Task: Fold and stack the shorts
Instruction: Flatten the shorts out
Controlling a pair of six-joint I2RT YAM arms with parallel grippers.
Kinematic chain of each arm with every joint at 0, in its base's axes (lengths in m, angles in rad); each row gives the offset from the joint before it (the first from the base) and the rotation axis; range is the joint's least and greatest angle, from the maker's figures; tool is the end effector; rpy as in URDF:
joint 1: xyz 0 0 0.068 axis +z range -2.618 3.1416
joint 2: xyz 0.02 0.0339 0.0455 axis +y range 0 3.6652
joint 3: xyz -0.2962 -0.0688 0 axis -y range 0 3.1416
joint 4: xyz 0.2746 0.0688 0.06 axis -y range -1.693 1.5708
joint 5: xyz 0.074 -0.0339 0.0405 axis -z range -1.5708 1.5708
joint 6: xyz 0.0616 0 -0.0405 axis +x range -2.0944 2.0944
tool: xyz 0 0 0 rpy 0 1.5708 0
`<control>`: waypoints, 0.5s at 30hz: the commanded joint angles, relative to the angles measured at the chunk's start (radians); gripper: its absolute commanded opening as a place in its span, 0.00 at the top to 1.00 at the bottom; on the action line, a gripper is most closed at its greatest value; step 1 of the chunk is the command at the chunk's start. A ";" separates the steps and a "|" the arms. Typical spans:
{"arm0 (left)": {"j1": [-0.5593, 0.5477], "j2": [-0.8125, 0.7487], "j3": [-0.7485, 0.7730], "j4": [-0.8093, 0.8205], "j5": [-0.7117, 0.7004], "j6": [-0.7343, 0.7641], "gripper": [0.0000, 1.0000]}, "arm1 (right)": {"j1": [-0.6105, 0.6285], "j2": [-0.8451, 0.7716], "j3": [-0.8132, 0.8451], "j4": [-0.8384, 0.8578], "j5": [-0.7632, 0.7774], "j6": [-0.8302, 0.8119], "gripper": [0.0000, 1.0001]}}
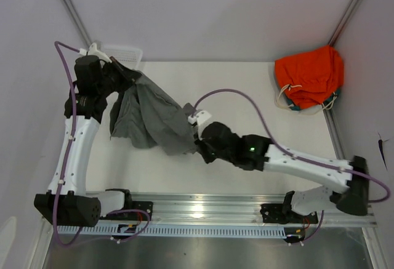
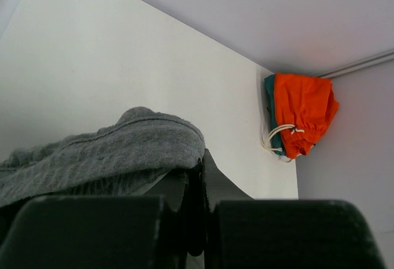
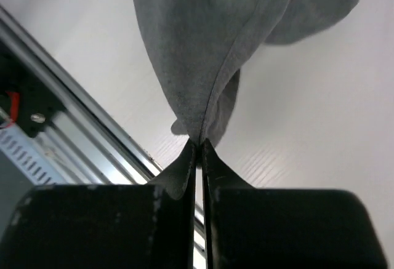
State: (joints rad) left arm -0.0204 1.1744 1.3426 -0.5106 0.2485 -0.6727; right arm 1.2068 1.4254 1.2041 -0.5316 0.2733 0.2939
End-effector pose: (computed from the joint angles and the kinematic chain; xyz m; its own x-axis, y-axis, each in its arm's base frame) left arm 0.2919 -0.0211 0.4470 -0.4192 -0.5955 -0.6853 -0.0125 0.7585 -0.6515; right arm 0.1421 0.3262 0.3137 -0.4733 -0.4589 -0.7519 -0.7236 0.6894 0.0347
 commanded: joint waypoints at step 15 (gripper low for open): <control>0.017 0.718 1.056 0.093 0.368 -0.571 0.99 | -0.964 -0.059 0.356 0.034 -0.494 -0.101 1.00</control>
State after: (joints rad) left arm -0.0132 1.8488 2.2723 -0.5343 0.5278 -1.0492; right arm 0.3622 1.3281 1.4723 -0.5934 -0.0593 0.2008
